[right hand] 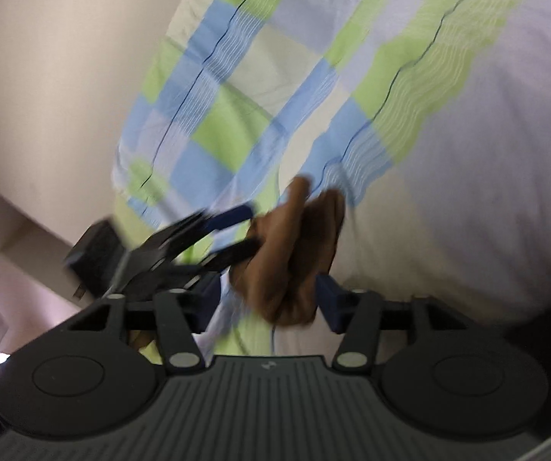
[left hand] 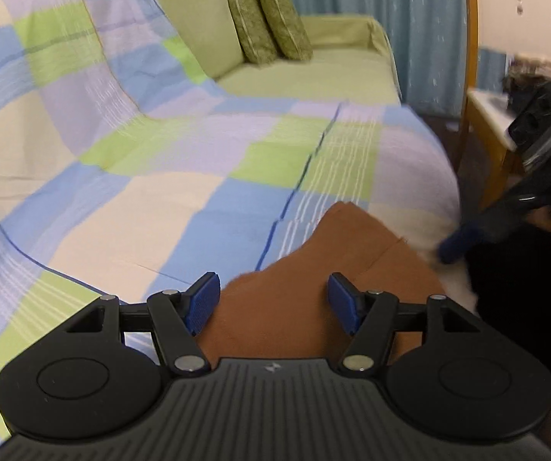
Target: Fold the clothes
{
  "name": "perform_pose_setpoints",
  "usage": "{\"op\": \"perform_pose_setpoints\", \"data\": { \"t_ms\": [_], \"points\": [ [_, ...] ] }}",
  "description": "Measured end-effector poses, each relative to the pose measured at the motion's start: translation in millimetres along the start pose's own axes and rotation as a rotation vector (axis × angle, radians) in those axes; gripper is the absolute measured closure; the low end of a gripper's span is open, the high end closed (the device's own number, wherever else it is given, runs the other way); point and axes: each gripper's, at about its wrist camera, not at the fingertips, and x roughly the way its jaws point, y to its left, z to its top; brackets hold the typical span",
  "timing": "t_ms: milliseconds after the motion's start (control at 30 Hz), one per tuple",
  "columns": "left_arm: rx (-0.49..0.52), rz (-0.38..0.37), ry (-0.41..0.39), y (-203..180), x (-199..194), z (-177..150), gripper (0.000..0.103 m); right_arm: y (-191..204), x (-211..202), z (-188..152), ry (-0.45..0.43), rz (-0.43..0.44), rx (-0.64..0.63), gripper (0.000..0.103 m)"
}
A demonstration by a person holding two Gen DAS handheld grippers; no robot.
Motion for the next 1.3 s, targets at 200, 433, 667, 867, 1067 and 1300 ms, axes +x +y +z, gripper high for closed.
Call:
{"op": "perform_pose_setpoints", "data": {
  "t_ms": [200, 433, 667, 867, 1067, 1300],
  "points": [
    [-0.026, -0.042, -0.080, 3.7, -14.4, 7.1, 0.039, -1.9, 4.5, -6.7, 0.019, 0.054, -0.006, 0.042],
    [-0.059, -0.001, -0.101, 2.3, 13.9, -13.9, 0.037, 6.5, 20.6, -10.2, 0.062, 0.124, -0.079, 0.031],
    [-0.029, -0.041, -0.065, 11.1, 20.7, -6.4, 0.036, 7.0, 27.9, 1.3, 0.056, 0.145, -0.090, 0.020],
    [0.000, -0.088, -0.030, 15.7, 27.3, -3.0, 0.036, 2.4, 41.0, 17.7, 0.122, 0.224, -0.012, 0.009],
    [-0.007, -0.096, -0.052, 16.1, 28.4, -8.6, 0.036, -2.0, 53.0, 28.9, 0.179, 0.234, 0.070, 0.004],
    [-0.034, -0.127, -0.076, 20.1, 22.2, -10.4, 0.037, 5.7, 48.7, 20.0, 0.221, 0.188, 0.114, 0.005]
  ]
}}
